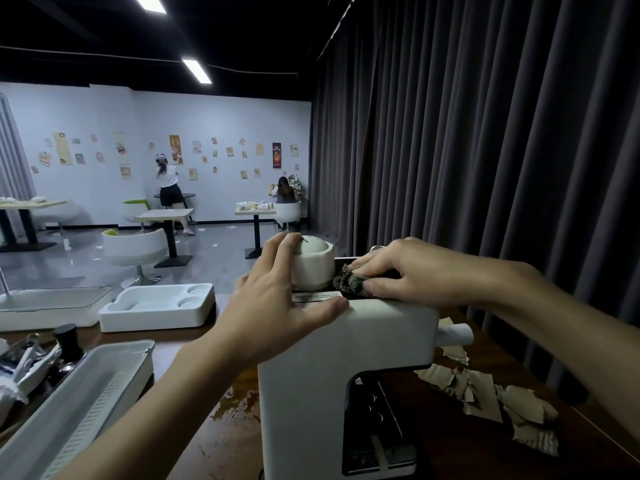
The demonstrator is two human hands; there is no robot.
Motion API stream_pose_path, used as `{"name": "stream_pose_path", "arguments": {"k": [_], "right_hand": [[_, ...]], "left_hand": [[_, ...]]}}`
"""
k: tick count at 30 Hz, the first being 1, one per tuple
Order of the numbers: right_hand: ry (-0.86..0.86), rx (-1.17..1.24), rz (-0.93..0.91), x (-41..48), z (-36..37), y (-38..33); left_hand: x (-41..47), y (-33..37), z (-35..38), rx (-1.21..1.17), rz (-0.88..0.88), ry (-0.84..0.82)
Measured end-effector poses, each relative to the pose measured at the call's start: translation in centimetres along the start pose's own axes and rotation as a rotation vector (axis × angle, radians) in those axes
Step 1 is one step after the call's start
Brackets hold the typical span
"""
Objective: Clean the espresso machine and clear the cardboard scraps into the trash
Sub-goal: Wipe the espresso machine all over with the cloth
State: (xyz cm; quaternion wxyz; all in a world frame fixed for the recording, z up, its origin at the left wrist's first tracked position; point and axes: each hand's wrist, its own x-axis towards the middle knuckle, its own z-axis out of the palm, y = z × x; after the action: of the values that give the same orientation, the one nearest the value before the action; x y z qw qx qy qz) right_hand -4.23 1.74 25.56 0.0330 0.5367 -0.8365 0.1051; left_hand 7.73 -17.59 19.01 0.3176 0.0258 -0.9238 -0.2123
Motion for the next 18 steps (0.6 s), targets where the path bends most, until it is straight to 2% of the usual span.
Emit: {"name": "stream_pose_path", "arguments": {"k": [4,9,18], "right_hand": [[-0.015,-0.053,0.083,3.6,0.2,0.9],[0.023,-0.009,0.132,6.3,1.0,1.8],[-0.007,0.016,0.063,1.4,0.3,0.3]], "left_hand": [[0.0,-0.2,0.0,0.013,-0.001,-0.016],[0.0,-0.1,0.1,0.011,-0.008,-0.007],[-0.1,0.1,0.0,0.003,-0.004,-0.001]]}}
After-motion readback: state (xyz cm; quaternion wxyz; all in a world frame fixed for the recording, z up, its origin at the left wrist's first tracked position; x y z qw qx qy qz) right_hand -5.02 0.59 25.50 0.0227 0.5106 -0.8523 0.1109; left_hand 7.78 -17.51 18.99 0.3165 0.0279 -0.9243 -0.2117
